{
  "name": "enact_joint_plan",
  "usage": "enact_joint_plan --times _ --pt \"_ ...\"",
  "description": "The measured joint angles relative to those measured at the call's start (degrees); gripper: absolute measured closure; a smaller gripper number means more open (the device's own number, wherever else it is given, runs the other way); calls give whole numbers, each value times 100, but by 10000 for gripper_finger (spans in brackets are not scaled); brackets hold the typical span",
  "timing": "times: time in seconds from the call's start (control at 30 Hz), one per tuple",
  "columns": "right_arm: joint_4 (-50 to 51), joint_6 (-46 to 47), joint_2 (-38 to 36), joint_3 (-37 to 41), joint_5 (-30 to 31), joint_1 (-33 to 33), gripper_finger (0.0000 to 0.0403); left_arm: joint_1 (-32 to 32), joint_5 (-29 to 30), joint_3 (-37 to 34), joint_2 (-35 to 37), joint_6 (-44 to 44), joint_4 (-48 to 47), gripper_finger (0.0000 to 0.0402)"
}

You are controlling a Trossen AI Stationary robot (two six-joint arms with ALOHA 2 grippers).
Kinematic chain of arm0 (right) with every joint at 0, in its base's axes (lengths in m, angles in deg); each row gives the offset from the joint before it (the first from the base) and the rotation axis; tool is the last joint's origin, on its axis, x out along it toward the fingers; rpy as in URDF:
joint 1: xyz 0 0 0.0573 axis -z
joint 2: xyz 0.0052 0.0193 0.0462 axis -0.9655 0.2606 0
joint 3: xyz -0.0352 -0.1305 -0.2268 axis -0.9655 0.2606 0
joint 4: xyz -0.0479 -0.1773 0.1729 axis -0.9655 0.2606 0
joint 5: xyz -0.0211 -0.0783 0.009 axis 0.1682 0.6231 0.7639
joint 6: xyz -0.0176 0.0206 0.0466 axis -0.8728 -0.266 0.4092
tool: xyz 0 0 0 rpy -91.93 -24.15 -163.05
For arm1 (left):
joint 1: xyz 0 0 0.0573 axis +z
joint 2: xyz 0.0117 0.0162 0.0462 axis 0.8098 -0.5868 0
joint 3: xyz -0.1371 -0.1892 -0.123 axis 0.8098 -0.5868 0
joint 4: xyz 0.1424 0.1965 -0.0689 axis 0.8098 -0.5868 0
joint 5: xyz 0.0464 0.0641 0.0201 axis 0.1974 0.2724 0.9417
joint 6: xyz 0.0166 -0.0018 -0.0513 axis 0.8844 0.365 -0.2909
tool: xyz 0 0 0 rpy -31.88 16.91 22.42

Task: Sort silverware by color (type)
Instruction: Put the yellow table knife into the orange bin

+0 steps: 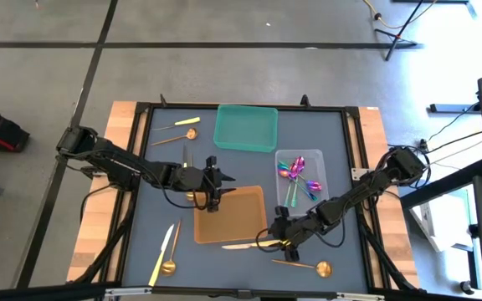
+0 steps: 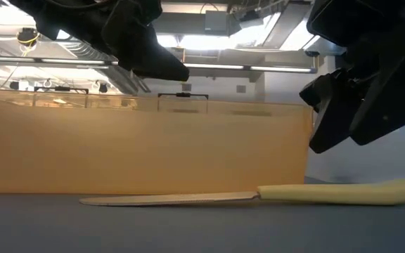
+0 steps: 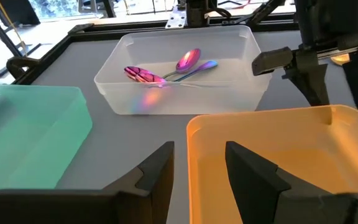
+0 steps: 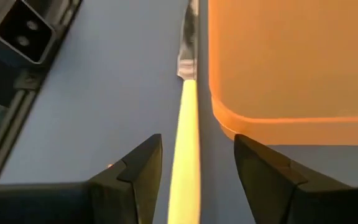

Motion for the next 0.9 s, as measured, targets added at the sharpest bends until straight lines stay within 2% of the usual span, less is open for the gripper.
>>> enact_joint_plan --times 0.1,0.23,0.4,0.63,0.8,0.9 --pt "496 14 30 -300 104 -13 210 -112 7 0 0 -138 -2 262" --pt "1684 263 45 -910 44 -21 210 -371 11 0 0 -233 -9 262" --pt "2659 657 37 -1474 264 -290 210 -766 119 0 0 -299 -78 262" --pt "2660 909 126 -1748 1111 -851 210 -1247 195 0 0 -457 -116 262" --pt "2649 1274 553 -1746 1747 -1018 210 -1424 197 0 0 -451 -189 262" --pt "2645 1537 856 -1743 1929 -1012 210 -1466 198 0 0 -449 -188 262"
